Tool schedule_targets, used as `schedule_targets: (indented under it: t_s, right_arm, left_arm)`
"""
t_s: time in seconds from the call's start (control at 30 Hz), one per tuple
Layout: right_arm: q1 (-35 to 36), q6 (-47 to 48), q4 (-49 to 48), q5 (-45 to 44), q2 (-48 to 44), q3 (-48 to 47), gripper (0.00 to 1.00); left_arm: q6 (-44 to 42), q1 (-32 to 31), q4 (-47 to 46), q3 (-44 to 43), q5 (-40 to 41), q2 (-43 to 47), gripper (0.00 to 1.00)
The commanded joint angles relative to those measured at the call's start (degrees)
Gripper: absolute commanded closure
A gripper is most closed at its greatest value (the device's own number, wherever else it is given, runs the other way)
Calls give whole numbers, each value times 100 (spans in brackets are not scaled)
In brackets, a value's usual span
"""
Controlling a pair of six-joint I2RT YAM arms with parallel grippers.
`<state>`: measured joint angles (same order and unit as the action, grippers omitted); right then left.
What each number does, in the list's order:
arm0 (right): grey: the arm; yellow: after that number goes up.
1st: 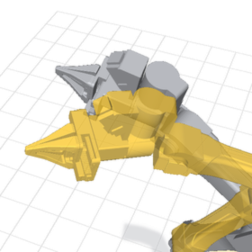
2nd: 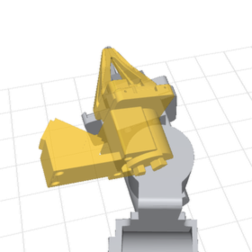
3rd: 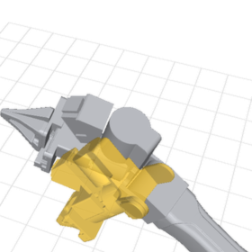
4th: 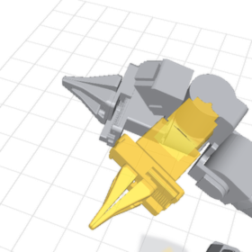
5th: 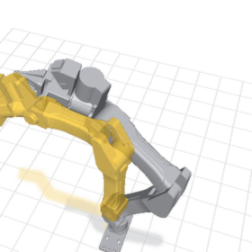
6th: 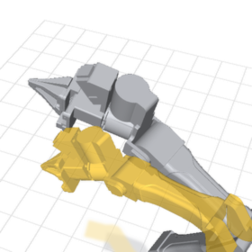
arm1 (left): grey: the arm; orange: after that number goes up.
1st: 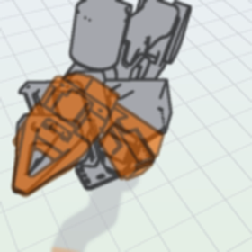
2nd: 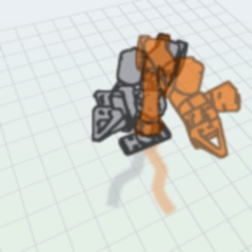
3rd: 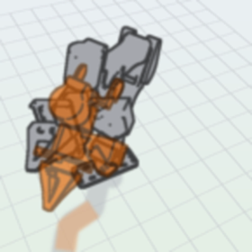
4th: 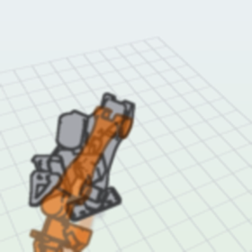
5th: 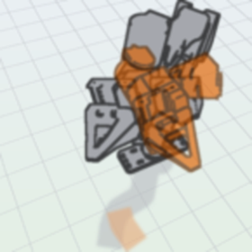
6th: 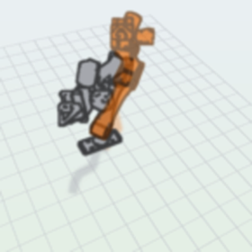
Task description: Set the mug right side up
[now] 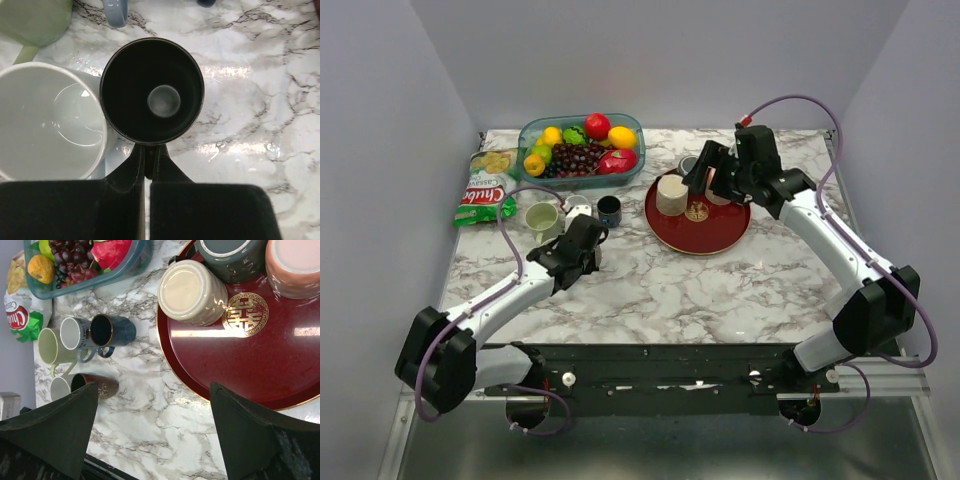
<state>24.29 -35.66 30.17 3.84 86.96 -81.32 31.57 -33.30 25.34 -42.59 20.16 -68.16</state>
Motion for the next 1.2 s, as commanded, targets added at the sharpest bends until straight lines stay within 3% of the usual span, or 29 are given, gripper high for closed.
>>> schedule_targets:
  t_s: [0.0,0.17,0.2,0.27,0.3,0.33,0.43,0.7,0.8,1.0,1.17]
  right_arm:
    - [-12,42,191,-199,41,134,3]
    - [-12,68,191,-243,32,257,0]
    - [-12,85,182,-260,32,274,0]
    - [-21,112,182,-304,41,336,0]
    - [-12,138,182,-322,49,345,0]
    - [-12,138,191,-357,58,362,0]
    - [-12,156,182,-357,137,397,0]
    - [-21,348,199,-244,532,275,0]
    - [40,227,182,56,743,90,0]
    - [111,278,94,-330,1227,-173,0]
    - [84,726,181,-1647,1402,-288,0]
  left_arm:
    - [-19,-106,-793,49,787,-311,100]
    - [-20,-159,-812,84,1007,-610,100]
    - [7,-159,-768,93,1051,-628,91]
    - [33,-194,-759,119,1104,-584,81]
    - [42,-203,-750,128,1121,-550,66]
    - [59,-212,-741,128,1139,-488,61]
    - [60,-247,-698,146,1113,-339,48]
    - [59,-256,-522,-179,744,162,25]
    - [16,-256,-644,-442,533,417,17]
    - [-230,-247,-566,-1066,594,549,9]
    - [-432,-230,-504,-1436,288,479,5]
